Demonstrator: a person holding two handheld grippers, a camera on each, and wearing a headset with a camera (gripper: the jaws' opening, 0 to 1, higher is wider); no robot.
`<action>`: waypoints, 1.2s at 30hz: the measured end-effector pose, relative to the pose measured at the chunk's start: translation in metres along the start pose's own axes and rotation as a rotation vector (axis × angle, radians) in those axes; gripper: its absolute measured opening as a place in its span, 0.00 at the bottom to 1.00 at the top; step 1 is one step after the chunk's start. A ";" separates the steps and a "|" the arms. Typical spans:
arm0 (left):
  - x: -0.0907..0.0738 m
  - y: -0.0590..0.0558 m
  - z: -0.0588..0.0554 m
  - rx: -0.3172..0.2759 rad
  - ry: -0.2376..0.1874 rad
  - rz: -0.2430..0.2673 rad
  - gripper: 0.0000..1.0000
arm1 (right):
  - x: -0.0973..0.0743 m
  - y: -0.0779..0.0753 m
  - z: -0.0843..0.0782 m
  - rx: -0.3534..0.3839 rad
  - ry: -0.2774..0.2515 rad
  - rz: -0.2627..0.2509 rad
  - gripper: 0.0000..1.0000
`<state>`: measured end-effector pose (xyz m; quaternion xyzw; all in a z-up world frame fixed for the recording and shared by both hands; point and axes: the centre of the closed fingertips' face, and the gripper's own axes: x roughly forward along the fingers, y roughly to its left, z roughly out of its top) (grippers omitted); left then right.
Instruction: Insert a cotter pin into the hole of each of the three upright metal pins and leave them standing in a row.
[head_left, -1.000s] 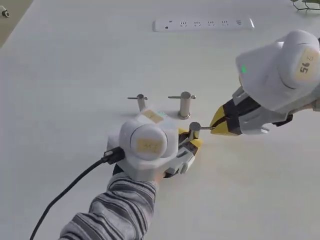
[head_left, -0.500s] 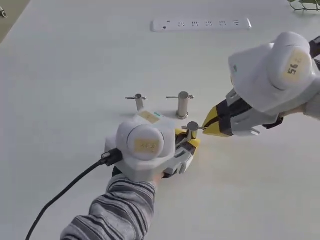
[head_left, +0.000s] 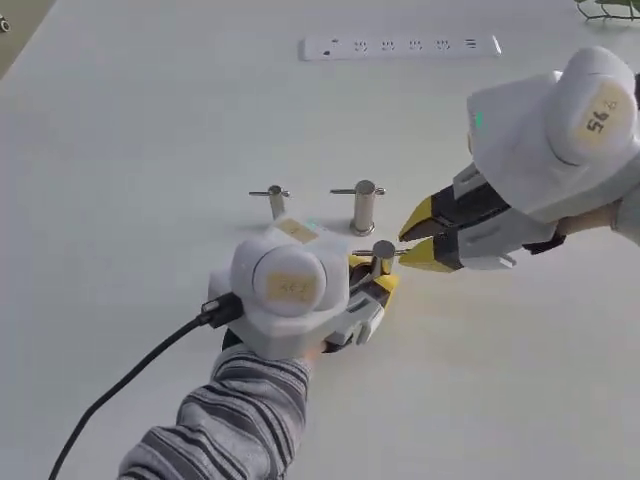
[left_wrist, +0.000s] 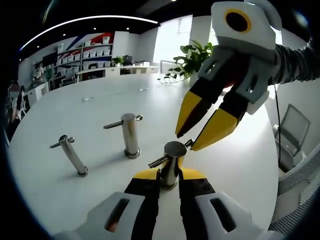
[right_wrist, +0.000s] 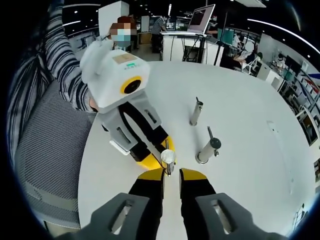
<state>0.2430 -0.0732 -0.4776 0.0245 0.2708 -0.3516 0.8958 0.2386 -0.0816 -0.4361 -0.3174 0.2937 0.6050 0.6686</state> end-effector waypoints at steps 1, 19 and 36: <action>0.000 0.000 0.000 -0.002 0.000 0.000 0.11 | -0.002 -0.001 -0.001 0.003 -0.003 -0.001 0.06; -0.001 0.000 0.000 -0.024 -0.001 -0.003 0.11 | 0.004 0.005 -0.004 0.042 0.002 0.028 0.00; -0.005 0.003 -0.002 -0.045 0.020 -0.004 0.18 | 0.005 0.008 0.002 0.082 -0.001 0.020 0.10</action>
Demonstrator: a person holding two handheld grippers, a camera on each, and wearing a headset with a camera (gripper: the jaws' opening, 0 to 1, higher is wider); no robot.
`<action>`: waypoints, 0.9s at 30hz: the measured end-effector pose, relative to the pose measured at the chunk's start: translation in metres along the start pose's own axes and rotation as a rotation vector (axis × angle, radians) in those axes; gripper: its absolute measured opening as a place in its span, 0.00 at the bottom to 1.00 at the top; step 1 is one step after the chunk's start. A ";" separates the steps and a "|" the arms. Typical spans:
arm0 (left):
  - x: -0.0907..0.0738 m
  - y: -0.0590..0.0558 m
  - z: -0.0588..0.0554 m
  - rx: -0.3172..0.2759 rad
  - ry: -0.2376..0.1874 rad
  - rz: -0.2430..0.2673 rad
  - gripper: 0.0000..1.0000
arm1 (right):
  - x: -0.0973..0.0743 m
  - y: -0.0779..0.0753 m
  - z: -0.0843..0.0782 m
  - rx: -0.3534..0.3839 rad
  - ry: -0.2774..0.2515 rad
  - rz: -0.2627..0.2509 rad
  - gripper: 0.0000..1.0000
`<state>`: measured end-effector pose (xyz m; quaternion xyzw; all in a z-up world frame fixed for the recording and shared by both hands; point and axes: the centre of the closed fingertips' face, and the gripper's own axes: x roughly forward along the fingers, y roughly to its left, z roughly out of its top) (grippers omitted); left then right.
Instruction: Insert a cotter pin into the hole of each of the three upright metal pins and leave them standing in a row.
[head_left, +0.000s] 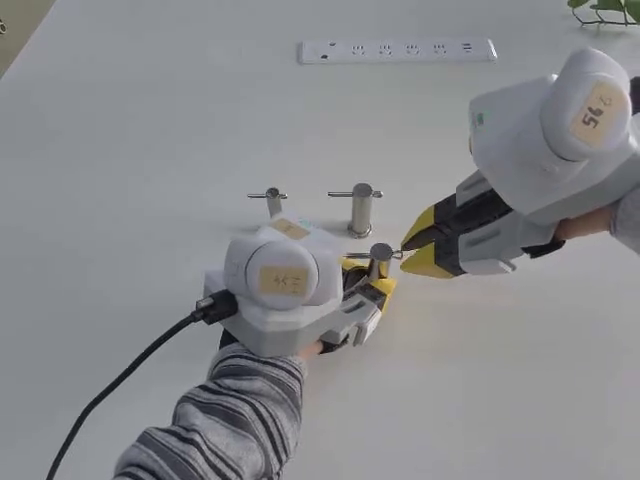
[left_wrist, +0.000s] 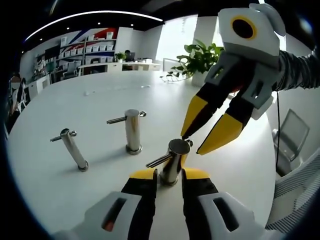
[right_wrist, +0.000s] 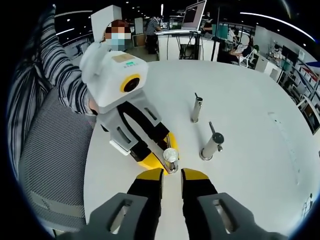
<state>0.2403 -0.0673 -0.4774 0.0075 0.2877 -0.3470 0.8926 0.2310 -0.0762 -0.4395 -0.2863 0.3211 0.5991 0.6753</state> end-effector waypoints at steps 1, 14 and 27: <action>-0.002 0.001 0.001 0.005 0.000 -0.001 0.19 | 0.000 0.000 0.002 0.002 -0.008 -0.002 0.10; -0.017 0.002 0.002 0.023 -0.003 -0.013 0.37 | 0.020 0.005 0.013 0.027 -0.029 0.004 0.15; -0.028 0.001 0.004 0.028 -0.005 -0.040 0.51 | 0.029 0.003 0.008 0.012 -0.015 -0.005 0.09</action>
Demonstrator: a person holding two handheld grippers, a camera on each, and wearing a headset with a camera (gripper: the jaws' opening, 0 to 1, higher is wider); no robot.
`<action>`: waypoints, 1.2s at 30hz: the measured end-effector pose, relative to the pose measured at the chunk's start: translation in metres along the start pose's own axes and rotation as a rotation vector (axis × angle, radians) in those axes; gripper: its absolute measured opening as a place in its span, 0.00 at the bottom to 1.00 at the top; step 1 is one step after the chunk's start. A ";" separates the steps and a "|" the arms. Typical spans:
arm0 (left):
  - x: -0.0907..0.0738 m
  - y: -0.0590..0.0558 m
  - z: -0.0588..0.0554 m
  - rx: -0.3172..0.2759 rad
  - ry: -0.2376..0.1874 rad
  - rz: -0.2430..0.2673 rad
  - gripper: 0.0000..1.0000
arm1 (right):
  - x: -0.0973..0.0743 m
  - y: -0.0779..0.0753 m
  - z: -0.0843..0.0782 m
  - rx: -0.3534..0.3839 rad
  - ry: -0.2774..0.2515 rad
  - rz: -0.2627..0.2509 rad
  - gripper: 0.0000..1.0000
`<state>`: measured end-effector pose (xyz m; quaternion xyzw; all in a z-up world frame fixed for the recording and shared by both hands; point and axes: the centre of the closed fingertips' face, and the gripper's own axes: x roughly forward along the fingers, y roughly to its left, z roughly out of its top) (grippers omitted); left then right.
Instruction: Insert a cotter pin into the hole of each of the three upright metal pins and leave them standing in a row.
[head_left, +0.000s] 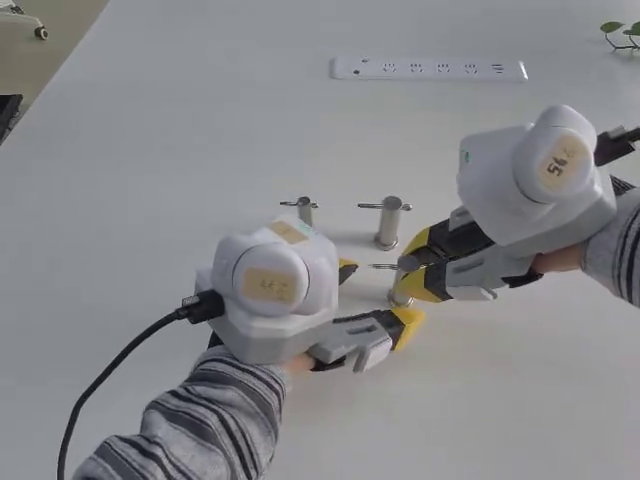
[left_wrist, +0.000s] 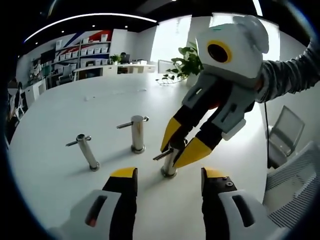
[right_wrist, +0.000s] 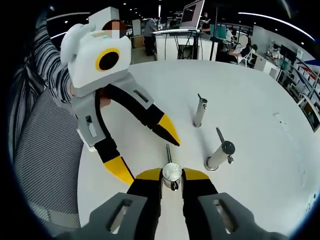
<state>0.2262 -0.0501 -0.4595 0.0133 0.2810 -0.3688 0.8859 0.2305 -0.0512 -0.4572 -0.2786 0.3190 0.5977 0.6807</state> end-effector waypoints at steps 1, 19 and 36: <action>-0.001 0.000 0.000 0.000 -0.001 -0.002 0.52 | 0.000 0.000 0.000 0.001 -0.001 -0.002 0.10; -0.029 0.008 0.002 0.008 -0.022 0.021 0.65 | 0.000 -0.003 -0.002 -0.029 -0.012 0.015 0.08; -0.050 0.018 0.015 0.030 -0.075 0.063 0.82 | -0.030 -0.032 -0.015 -0.052 0.007 -0.012 0.08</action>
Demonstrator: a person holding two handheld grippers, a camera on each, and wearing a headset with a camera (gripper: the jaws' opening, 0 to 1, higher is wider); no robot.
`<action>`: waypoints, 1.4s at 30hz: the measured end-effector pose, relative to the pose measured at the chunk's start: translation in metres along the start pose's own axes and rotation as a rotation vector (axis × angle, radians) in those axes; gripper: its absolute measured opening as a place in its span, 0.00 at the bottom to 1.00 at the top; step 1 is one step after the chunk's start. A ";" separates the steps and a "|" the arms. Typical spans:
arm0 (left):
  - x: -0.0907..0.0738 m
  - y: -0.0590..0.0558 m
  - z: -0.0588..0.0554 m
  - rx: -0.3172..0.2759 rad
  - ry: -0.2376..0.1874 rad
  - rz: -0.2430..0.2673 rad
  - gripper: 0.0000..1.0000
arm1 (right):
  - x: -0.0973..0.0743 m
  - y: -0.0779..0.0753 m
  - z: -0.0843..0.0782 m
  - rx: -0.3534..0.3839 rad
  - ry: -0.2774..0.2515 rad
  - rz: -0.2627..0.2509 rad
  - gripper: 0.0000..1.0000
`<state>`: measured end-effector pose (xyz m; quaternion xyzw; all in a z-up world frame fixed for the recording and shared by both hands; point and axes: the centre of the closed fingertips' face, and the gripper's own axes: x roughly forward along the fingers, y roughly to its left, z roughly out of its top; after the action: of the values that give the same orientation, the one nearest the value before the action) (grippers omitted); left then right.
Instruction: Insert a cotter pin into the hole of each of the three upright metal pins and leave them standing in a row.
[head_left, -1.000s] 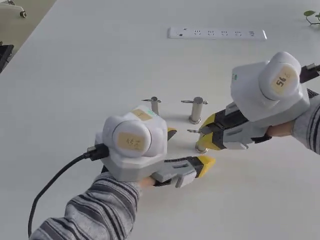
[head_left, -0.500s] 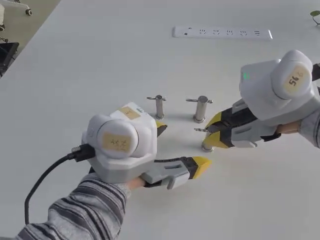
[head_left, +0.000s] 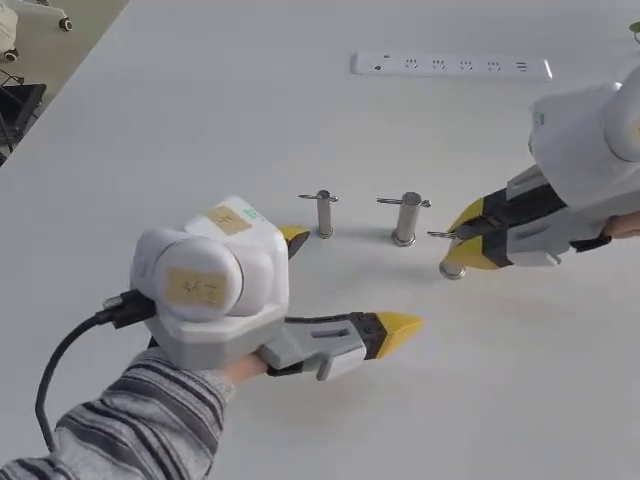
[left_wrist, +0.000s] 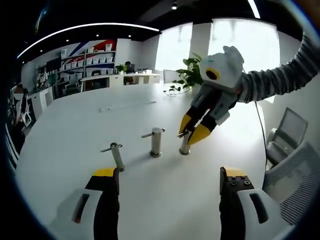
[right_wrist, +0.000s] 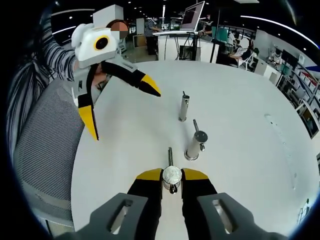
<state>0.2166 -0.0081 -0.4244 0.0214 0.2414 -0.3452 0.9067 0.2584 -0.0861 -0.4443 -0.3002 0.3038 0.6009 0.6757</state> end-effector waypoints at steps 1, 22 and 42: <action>-0.002 0.002 0.000 -0.005 0.002 0.003 0.83 | -0.001 -0.001 -0.001 -0.003 0.001 0.000 0.09; -0.023 0.022 -0.007 0.002 0.028 0.053 0.89 | -0.007 -0.034 -0.019 -0.007 0.034 -0.011 0.09; -0.026 0.025 0.001 -0.017 0.005 0.054 0.98 | -0.006 -0.051 -0.029 -0.008 0.014 0.020 0.09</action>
<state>0.2159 0.0268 -0.4144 0.0212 0.2459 -0.3183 0.9153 0.3075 -0.1173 -0.4559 -0.3042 0.3091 0.6067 0.6662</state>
